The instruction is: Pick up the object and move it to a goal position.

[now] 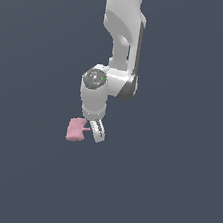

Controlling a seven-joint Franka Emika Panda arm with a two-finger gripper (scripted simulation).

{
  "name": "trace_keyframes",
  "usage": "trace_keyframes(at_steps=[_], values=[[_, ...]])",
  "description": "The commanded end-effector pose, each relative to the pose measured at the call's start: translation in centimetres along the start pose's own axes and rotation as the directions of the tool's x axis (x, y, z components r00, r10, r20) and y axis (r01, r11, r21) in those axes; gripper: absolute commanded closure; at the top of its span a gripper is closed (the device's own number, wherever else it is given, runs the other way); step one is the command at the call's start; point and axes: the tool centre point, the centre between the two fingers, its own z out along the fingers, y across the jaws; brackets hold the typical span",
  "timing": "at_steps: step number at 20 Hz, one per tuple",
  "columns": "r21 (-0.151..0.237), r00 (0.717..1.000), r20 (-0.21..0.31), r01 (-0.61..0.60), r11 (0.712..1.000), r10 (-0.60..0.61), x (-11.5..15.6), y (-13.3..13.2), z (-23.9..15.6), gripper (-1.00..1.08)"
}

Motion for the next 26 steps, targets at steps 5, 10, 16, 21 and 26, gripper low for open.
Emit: trace_keyframes(at_steps=[5,10,16,21,26], values=[[-0.006,0.981,-0.014,-0.192,0.981,0.192,1.1,0.8,1.2,-0.20],[-0.007,0.954,-0.025,-0.300,0.954,0.299,1.7,1.2,1.8,-0.20],[-0.006,0.926,-0.033,-0.378,0.926,0.377,2.2,1.6,2.3,-0.20],[-0.005,0.915,-0.036,-0.402,0.916,0.402,2.3,1.7,2.5,-0.20],[-0.006,0.916,-0.036,-0.399,0.917,0.399,2.3,1.7,2.8,-0.20]])
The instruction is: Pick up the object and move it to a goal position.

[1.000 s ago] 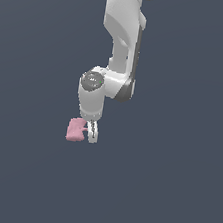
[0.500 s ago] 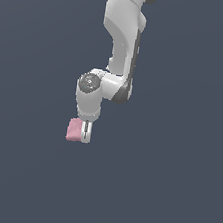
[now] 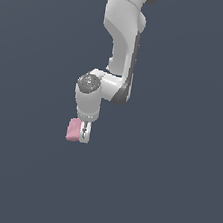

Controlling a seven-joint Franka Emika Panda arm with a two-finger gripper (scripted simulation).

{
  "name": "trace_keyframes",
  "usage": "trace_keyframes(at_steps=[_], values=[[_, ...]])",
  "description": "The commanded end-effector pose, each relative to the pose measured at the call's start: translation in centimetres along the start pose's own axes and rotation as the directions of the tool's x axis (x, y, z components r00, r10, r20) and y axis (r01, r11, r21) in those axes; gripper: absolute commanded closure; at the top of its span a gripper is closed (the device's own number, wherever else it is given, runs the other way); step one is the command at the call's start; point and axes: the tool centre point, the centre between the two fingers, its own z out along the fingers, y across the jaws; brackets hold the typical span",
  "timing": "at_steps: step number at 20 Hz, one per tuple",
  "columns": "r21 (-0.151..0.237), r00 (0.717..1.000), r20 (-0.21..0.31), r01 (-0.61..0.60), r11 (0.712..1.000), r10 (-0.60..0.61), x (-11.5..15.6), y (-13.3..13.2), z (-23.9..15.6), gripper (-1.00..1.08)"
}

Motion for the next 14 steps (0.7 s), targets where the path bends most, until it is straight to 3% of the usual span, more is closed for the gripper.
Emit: trace_keyframes(at_steps=[1,10,11,14], values=[[-0.001,1.000,0.000,-0.001,1.000,0.001,0.0,0.0,0.4,-0.20],[-0.001,1.000,0.000,-0.005,1.000,0.005,0.0,0.1,2.9,-0.20],[-0.001,1.000,0.000,-0.005,1.000,0.005,0.0,0.1,2.9,1.08],[-0.001,1.000,0.000,-0.005,1.000,0.005,0.0,0.1,2.9,1.08]])
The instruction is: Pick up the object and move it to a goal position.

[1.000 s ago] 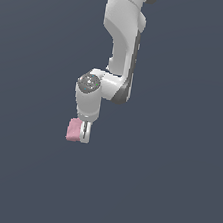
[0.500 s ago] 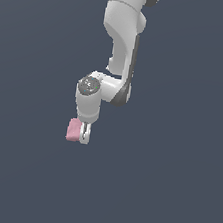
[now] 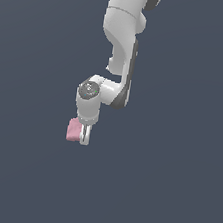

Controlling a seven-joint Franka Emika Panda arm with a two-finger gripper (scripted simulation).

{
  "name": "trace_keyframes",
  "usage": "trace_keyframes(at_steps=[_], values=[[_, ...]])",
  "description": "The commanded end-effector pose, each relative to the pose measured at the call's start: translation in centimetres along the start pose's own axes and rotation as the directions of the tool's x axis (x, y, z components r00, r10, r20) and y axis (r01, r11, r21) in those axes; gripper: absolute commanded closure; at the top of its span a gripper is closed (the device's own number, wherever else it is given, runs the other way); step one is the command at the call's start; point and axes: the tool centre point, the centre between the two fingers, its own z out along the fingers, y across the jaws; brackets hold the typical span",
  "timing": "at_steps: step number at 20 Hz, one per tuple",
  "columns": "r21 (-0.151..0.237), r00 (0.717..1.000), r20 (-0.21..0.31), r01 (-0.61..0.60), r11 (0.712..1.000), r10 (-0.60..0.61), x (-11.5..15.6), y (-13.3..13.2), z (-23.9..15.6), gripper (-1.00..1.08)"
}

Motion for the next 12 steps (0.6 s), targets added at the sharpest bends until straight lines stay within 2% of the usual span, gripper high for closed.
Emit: trace_keyframes(at_steps=[1,12], values=[[0.000,1.000,0.000,0.000,1.000,0.000,0.02,0.00,0.03,1.08],[0.001,1.000,0.001,0.000,1.000,0.000,0.28,0.24,-0.55,1.08]])
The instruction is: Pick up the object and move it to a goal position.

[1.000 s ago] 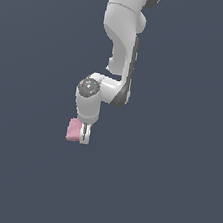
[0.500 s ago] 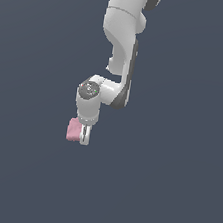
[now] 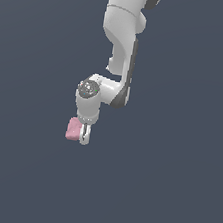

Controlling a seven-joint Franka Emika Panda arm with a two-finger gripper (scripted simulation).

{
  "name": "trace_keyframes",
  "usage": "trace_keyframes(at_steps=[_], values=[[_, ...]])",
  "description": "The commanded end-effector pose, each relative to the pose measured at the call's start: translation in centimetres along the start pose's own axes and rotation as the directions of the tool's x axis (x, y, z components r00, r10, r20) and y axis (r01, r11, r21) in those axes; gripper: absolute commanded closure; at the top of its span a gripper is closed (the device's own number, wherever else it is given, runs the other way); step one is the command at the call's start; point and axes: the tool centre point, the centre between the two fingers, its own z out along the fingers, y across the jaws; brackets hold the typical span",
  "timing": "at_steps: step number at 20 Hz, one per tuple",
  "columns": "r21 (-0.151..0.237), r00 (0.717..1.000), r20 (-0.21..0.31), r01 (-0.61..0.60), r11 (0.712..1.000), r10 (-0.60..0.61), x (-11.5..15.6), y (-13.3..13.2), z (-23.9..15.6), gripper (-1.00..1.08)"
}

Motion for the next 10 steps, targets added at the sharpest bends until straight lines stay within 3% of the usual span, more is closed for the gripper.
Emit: trace_keyframes(at_steps=[1,10], values=[[0.000,1.000,0.000,-0.001,1.000,0.001,0.3,0.2,-0.5,1.08],[0.000,1.000,0.002,-0.002,1.000,0.002,2.5,2.3,-4.8,1.08]])
